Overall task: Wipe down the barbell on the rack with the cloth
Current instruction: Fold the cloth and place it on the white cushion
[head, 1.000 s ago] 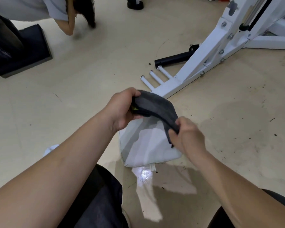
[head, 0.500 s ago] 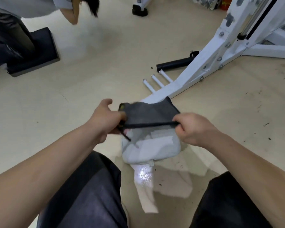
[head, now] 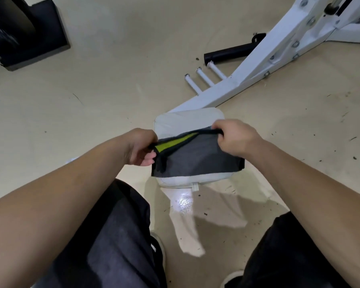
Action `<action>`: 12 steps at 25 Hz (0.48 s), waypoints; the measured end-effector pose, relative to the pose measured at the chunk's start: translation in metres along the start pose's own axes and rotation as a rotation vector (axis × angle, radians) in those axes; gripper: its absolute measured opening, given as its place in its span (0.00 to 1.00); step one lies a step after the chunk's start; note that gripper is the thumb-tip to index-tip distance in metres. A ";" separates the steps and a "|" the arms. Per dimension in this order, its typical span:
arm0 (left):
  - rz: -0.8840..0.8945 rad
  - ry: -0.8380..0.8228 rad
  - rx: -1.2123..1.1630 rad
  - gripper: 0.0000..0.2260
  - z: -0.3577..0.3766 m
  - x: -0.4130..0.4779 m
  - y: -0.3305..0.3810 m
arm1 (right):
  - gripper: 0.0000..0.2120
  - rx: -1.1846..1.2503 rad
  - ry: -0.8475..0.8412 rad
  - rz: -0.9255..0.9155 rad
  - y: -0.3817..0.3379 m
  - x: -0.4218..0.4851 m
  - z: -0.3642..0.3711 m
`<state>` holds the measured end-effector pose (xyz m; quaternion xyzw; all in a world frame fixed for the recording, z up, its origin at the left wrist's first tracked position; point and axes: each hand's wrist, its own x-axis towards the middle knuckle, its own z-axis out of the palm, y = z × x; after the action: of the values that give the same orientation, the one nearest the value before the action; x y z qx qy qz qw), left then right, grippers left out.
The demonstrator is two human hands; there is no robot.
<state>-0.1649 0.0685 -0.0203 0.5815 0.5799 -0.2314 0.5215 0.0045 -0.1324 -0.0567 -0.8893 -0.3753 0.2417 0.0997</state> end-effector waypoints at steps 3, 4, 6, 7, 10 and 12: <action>-0.009 0.098 -0.124 0.23 -0.005 0.032 -0.016 | 0.20 -0.015 0.304 -0.018 0.005 0.013 0.018; 0.021 0.132 -0.098 0.33 -0.006 0.042 -0.023 | 0.20 -0.005 0.338 0.007 0.010 0.011 0.029; 0.081 0.072 -0.048 0.45 0.000 0.051 -0.032 | 0.16 0.014 0.344 0.027 0.020 -0.001 0.056; 0.110 0.012 -0.022 0.42 0.005 0.053 -0.035 | 0.14 0.023 0.311 0.032 0.024 -0.006 0.065; 0.215 0.104 0.127 0.23 0.015 0.066 -0.040 | 0.15 0.104 0.203 0.101 0.026 -0.007 0.070; 0.235 0.123 0.034 0.13 0.015 0.064 -0.036 | 0.15 0.202 0.218 0.147 0.023 -0.005 0.065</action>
<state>-0.1787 0.0749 -0.0935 0.6672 0.5347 -0.1425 0.4987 -0.0172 -0.1526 -0.1193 -0.9208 -0.2701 0.1869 0.2105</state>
